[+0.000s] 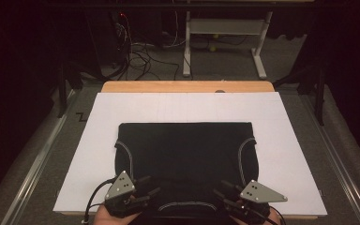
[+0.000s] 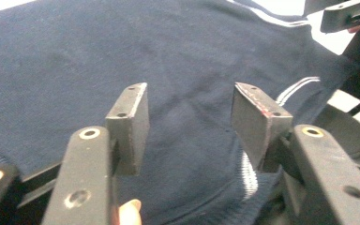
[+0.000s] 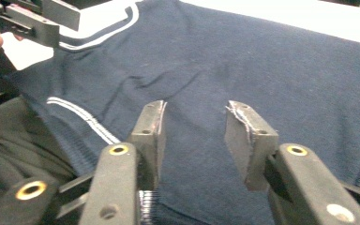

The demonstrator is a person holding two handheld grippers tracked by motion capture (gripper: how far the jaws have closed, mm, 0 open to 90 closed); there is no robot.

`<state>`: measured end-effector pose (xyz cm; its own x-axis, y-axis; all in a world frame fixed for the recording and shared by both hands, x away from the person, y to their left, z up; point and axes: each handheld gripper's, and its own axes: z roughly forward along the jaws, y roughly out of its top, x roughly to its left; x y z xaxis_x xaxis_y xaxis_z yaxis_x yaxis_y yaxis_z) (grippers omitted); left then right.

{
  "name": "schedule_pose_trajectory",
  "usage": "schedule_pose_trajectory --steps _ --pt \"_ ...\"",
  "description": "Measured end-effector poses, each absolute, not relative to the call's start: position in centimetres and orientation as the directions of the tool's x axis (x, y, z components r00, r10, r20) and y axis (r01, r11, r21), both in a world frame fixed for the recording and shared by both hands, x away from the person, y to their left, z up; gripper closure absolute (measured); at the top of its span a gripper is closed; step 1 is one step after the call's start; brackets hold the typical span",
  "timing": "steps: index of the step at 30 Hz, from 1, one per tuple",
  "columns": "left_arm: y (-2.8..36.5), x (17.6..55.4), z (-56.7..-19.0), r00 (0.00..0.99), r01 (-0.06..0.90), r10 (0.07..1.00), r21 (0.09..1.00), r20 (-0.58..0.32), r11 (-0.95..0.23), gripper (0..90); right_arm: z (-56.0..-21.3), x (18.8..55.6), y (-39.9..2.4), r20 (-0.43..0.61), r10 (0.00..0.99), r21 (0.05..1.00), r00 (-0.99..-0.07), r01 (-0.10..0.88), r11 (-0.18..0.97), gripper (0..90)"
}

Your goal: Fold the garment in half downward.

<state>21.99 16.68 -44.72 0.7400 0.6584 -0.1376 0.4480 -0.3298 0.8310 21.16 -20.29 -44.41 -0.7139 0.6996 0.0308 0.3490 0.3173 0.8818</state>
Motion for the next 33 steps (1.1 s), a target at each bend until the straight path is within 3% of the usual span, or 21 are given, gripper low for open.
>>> schedule_pose_trajectory --steps 6,13,22,27,30,33 --pt "17.9 23.6 -45.7 0.714 0.447 0.694 0.821 -0.09 -0.354 42.1 -44.9 22.4 -21.1 0.039 0.743 0.878 -0.669 0.378 0.294 49.2" --pt "20.3 25.4 -46.0 0.671 0.483 0.73 0.823 -0.131 -0.297 29.0 -44.8 23.9 -22.1 0.039 0.788 0.895 -0.614 0.372 0.245 34.9" --pt "23.5 26.9 -45.9 0.594 0.494 0.797 0.832 -0.111 -0.252 16.1 -44.3 25.6 -22.4 0.042 0.802 0.915 -0.596 0.346 0.209 20.1" --pt "25.1 27.8 -46.1 0.567 0.514 0.812 0.829 -0.137 -0.219 11.3 -43.8 26.0 -21.9 0.033 0.803 0.926 -0.595 0.32 0.199 10.6" --pt "25.8 28.4 -46.2 0.56 0.552 0.799 0.818 -0.218 -0.163 3.5 -43.5 26.2 -21.1 0.025 0.798 0.929 -0.602 0.309 0.204 3.5" --pt "26.1 28.7 -46.3 0.549 0.548 0.812 0.82 -0.201 -0.167 0.0 -43.2 26.4 -20.1 0.013 0.796 0.932 -0.606 0.295 0.209 0.1"
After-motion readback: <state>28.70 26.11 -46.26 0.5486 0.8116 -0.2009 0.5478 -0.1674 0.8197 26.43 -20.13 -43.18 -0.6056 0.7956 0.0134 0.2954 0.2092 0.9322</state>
